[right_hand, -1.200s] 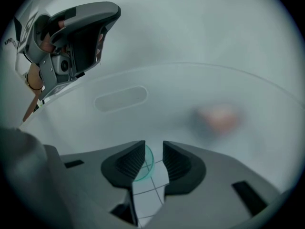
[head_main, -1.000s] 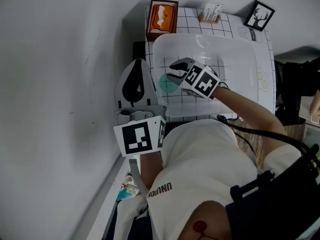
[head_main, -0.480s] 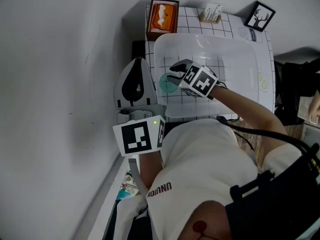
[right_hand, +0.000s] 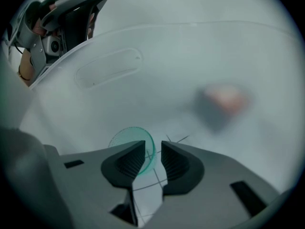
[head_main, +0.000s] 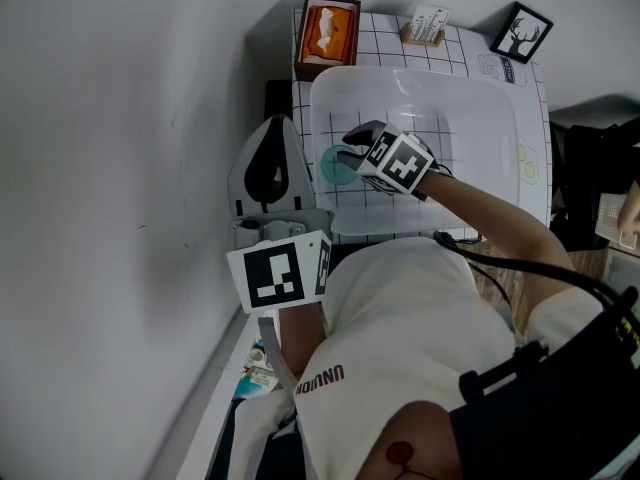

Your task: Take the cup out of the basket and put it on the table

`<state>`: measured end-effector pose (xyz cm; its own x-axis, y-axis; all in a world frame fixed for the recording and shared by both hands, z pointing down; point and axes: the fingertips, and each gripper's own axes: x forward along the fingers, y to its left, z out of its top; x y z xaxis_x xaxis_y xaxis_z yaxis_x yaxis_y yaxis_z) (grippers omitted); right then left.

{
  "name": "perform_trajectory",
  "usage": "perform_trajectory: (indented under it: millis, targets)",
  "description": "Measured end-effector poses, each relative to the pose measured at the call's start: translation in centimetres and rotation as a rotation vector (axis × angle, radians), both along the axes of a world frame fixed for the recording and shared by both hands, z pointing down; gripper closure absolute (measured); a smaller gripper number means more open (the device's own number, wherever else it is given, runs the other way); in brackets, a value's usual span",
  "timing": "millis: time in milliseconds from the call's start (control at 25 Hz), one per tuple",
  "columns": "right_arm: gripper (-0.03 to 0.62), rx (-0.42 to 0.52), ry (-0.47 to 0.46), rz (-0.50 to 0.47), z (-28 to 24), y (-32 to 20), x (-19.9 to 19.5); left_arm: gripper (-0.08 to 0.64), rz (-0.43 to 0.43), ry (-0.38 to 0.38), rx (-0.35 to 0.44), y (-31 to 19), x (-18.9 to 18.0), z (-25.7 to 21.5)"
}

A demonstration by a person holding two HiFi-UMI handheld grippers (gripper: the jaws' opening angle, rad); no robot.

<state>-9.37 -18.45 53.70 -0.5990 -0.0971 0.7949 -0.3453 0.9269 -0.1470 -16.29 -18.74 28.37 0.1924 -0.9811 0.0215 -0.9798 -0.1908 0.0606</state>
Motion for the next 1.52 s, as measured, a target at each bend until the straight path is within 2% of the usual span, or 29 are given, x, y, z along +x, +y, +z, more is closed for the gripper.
perform_trajectory:
  millis: [560, 960, 1520]
  targets:
    - [0.48, -0.014, 0.022, 0.014, 0.8, -0.2, 0.1, 0.548, -0.007, 0.002, -0.005, 0.0, -0.2, 0.0]
    - [0.537, -0.01, 0.022, 0.011, 0.8, 0.0, 0.0, 0.548, -0.015, -0.004, -0.007, 0.2, -0.3, 0.0]
    - [0.55, -0.001, -0.024, 0.011, -1.0, -0.4, -0.3, 0.548, -0.016, -0.021, -0.01, 0.4, 0.0, -0.2]
